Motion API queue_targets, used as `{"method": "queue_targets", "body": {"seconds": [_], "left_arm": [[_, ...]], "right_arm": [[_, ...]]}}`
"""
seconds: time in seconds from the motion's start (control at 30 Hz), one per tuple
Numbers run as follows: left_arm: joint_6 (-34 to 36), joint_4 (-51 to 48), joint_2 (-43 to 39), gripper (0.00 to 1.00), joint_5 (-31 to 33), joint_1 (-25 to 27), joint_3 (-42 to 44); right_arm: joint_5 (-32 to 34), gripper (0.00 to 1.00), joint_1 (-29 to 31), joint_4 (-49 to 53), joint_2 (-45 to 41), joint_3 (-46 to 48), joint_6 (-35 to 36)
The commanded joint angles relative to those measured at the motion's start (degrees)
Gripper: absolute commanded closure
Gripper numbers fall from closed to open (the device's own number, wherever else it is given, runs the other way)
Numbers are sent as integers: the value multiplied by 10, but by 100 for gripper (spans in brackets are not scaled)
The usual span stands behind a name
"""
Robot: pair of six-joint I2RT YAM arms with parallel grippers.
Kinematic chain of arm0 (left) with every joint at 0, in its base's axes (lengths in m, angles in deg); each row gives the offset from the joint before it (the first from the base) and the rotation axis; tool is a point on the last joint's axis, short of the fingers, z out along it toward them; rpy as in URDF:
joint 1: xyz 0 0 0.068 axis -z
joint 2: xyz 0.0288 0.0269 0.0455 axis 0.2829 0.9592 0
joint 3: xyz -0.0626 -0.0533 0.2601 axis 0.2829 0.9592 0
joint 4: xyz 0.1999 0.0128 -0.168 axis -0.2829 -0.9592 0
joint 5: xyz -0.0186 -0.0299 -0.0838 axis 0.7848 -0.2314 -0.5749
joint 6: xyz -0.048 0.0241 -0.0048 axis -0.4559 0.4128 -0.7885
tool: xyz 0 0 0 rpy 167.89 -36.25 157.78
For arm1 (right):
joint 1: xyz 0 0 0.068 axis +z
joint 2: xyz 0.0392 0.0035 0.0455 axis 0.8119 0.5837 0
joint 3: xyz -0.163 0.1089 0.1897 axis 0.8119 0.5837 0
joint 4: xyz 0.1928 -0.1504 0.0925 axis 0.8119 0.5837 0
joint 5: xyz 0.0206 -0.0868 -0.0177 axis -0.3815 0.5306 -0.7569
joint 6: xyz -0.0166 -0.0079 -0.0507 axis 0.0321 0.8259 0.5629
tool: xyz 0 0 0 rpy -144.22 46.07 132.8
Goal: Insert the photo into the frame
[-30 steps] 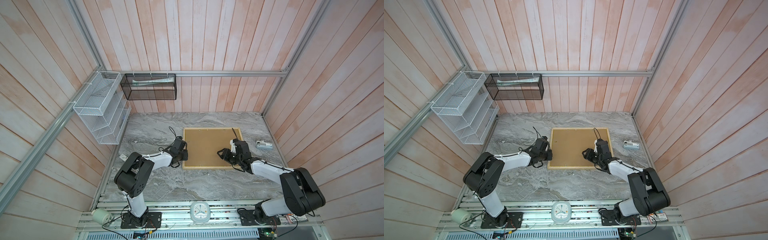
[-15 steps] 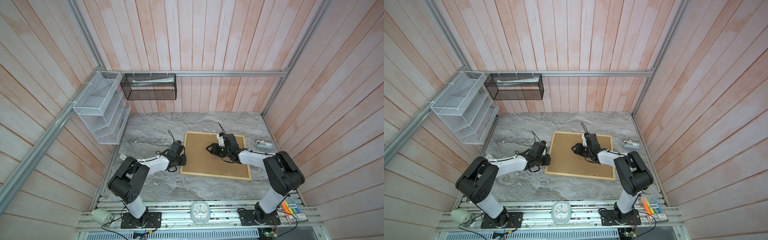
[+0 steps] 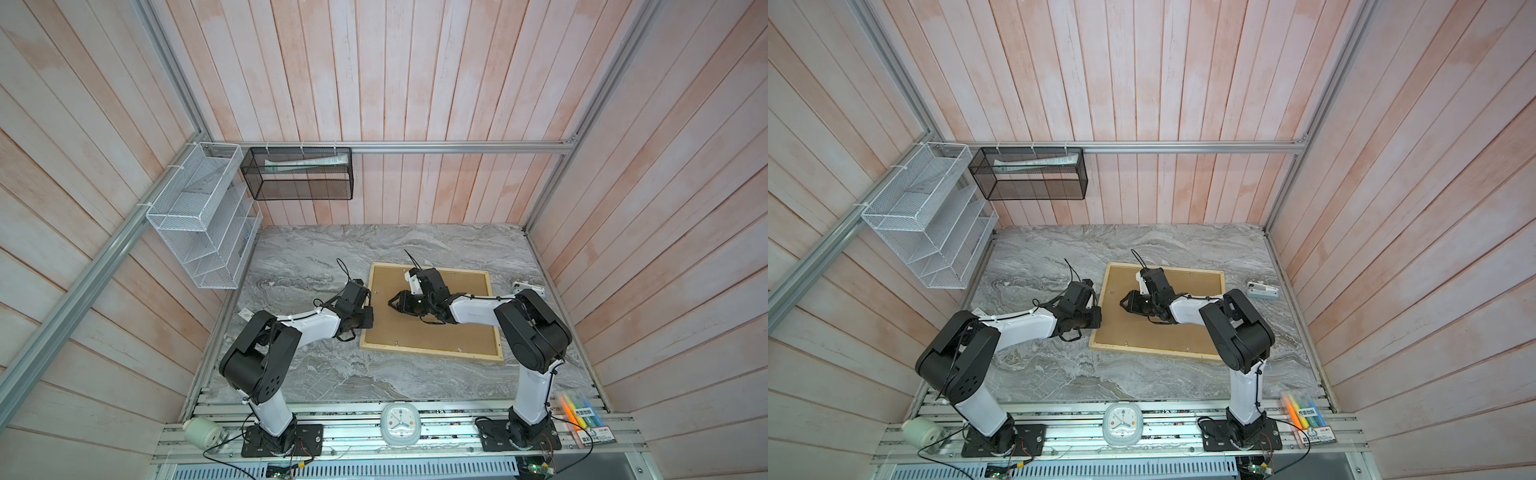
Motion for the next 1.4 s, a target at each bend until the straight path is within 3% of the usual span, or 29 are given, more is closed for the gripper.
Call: {"method": "queue_targets", "body": {"seconds": [0.0,0.2,0.5,0.7,0.87,1.37], "left_arm": [[5,-17,6,84,-3,2,5],[-33,-19,-33,87,-21,2,65],[-136,18,-74,89,3,11,108],[-130,16,-69,90,23,16,98],[-110,42,-60,90,4,16,103],[-99,53,-40,90,4,25,99]], "right_arm": [[-12,64,10,-11,23,-20,0],[-13,65,29,-41,31,-8,-23],[9,65,43,-36,34,-8,-29],[35,66,45,-25,11,6,-23],[43,69,46,-28,14,3,-25],[33,75,53,-16,40,-42,-10]]}}
